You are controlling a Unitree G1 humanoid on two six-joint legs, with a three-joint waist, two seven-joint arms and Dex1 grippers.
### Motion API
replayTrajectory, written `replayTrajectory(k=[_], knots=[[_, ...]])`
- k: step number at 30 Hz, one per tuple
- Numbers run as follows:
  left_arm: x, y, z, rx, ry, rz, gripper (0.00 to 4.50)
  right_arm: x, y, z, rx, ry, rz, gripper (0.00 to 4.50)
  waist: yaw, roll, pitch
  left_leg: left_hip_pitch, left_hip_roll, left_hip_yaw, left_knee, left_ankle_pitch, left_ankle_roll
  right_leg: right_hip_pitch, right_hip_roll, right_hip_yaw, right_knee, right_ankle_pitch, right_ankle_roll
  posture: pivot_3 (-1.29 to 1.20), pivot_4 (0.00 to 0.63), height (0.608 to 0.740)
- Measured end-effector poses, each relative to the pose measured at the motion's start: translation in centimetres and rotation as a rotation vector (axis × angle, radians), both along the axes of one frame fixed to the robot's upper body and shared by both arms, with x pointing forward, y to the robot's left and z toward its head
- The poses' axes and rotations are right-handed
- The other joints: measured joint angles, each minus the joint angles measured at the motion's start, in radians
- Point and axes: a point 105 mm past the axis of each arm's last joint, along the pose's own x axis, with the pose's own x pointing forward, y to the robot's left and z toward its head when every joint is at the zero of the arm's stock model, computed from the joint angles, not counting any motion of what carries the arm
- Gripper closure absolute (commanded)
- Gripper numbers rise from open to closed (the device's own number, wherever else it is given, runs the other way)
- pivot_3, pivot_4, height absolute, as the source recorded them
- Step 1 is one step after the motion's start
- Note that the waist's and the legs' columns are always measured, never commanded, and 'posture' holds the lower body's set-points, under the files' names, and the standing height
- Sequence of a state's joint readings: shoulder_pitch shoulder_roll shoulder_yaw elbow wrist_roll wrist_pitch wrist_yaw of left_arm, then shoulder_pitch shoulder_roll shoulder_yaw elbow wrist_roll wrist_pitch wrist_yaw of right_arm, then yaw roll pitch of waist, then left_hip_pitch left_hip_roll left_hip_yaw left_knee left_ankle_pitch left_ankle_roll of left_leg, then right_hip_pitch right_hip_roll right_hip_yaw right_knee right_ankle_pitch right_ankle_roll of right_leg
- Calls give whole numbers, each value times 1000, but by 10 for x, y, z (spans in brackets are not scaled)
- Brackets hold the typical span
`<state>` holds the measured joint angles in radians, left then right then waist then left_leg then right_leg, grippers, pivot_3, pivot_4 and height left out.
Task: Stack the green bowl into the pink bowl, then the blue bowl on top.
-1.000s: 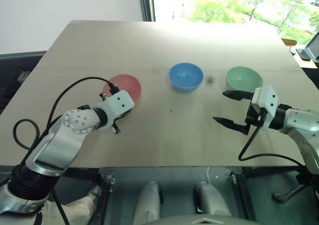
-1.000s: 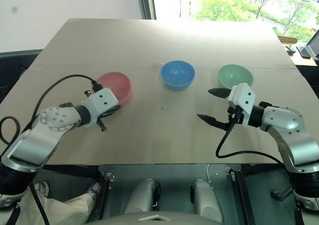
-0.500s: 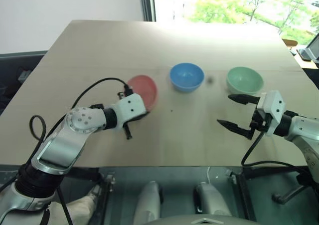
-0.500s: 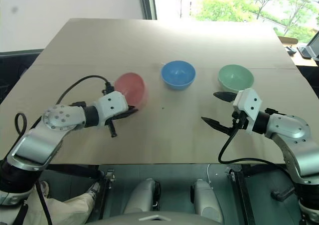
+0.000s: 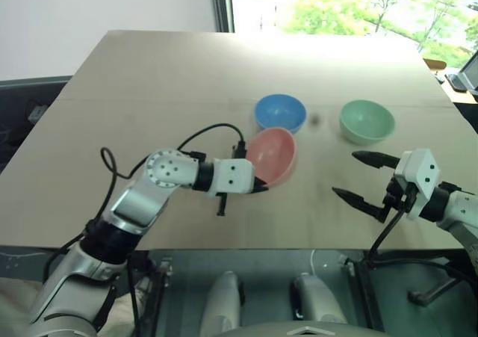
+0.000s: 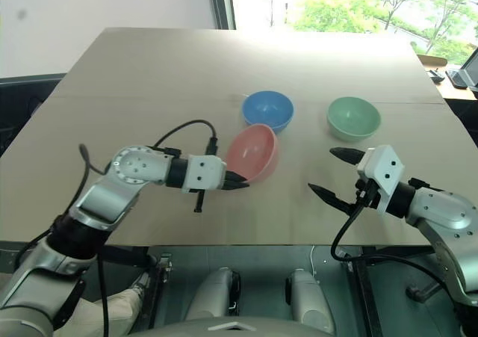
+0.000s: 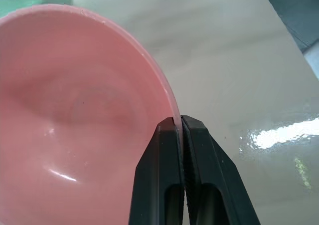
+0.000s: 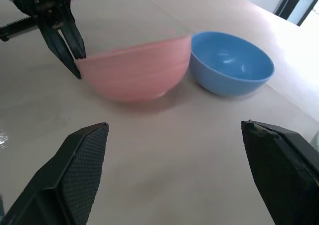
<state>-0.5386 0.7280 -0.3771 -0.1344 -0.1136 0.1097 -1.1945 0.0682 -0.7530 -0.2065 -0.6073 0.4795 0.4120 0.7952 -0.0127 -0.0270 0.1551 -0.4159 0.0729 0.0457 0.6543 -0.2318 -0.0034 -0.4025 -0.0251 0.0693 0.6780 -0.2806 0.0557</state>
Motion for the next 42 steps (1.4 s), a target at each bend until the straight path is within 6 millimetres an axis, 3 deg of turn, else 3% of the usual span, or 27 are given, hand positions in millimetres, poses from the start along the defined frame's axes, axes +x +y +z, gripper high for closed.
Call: replayTrajectory(k=[1, 3, 6, 8, 12, 14, 17, 22, 23, 26, 27, 34, 35, 36, 42], knots=[[2, -3, 3, -4, 0, -13, 2557, -1, 0, 0, 0, -1, -4, 0, 0, 0, 0, 0, 0, 0, 0, 0, 0, 0, 0, 0, 0, 0, 0, 0, 150, 740], [2, -6, 7, -12, -2, -31, 1917, 0, -1, 0, 0, -3, -9, 0, 0, 0, 0, 0, 0, 0, 0, 0, 0, 0, 0, 0, 0, 0, 0, 0, 150, 740], [3, -8, 10, -27, -3, -28, 605, 0, -1, 0, 1, -2, -18, 0, 1, 0, 0, 0, 0, -1, 0, 0, 0, 0, 0, 0, 0, 0, 0, 0, 150, 740], [5, -7, 14, -53, -4, -5, 420, -1, -2, -1, 1, 1, -20, 0, 1, 0, 0, 0, 0, -1, 0, 0, 0, 0, 0, 0, 0, 0, 0, 0, 150, 740], [8, 2, 36, -179, 25, 94, 420, 0, -2, -1, -4, -4, -26, 0, -2, 0, 0, 0, 0, -1, 0, 0, 0, 0, 0, 0, 0, 0, 0, 0, 150, 740], [4, 16, 55, -316, 60, 192, 420, 6, -1, 1, -13, -32, -34, 0, -7, 0, 0, 1, 1, 0, 0, 0, 0, 0, 0, 0, 1, 0, 0, 0, 150, 740], [-4, 34, 67, -461, 99, 290, 420, 17, -1, 1, -41, -62, -49, 0, -8, 0, 0, 1, 1, 0, 0, 0, 0, 0, 0, 0, 1, 0, 0, 0, 150, 740], [-18, 63, 70, -586, 111, 456, 420, 47, -2, -4, -119, -79, -91, 0, 0, 0, 0, 1, 1, -1, 1, 0, 0, 1, 0, -1, 1, 0, 0, 0, 150, 740], [-22, 69, 71, -611, 120, 476, 420, 60, -4, -5, -157, -92, -116, 0, -1, 0, 0, 1, 1, 0, 1, 0, 0, 1, 0, 0, 1, 0, 0, 0, 150, 740], [-32, 78, 67, -639, 147, 517, 420, 95, -17, -7, -214, -97, -200, 0, -2, 0, 0, 2, 1, 1, 1, 0, 0, 1, 0, 0, 1, 0, 0, 0, 150, 740], [-34, 81, 65, -648, 164, 534, 190, 107, -18, -8, -218, -95, -221, 0, -3, 0, 0, 2, 1, 1, 1, 0, 0, 0, 0, 0, 1, 0, 0, 0, 150, 740], [-54, 91, 68, -687, 197, 551, 190, 152, -23, -26, -294, -52, -283, 0, 2, 0, 1, 0, 1, 1, 0, 0, 0, -1, -1, 0, 0, 0, -1, 0, 150, 740], [-55, 91, 68, -688, 202, 549, 0, 155, -24, -27, -294, -44, -287, 541, 1, 0, 1, 0, 1, 1, 0, 0, 0, -1, -1, 0, 0, 0, -1, 0, 150, 740], [-57, 90, 69, -692, 207, 545, 0, 157, -26, -28, -293, -30, -293, 636, 0, 0, 1, 0, 1, 1, 0, 0, 0, -1, -1, 0, 0, 0, -1, 0, 150, 740], [-61, 90, 74, -685, 217, 512, 0, 162, -34, -37, -299, 33, -320, 3292, -4, 1, 1, 1, 1, 1, 0, 0, 0, -1, -1, 0, 1, 0, -1, 0, 150, 740]])
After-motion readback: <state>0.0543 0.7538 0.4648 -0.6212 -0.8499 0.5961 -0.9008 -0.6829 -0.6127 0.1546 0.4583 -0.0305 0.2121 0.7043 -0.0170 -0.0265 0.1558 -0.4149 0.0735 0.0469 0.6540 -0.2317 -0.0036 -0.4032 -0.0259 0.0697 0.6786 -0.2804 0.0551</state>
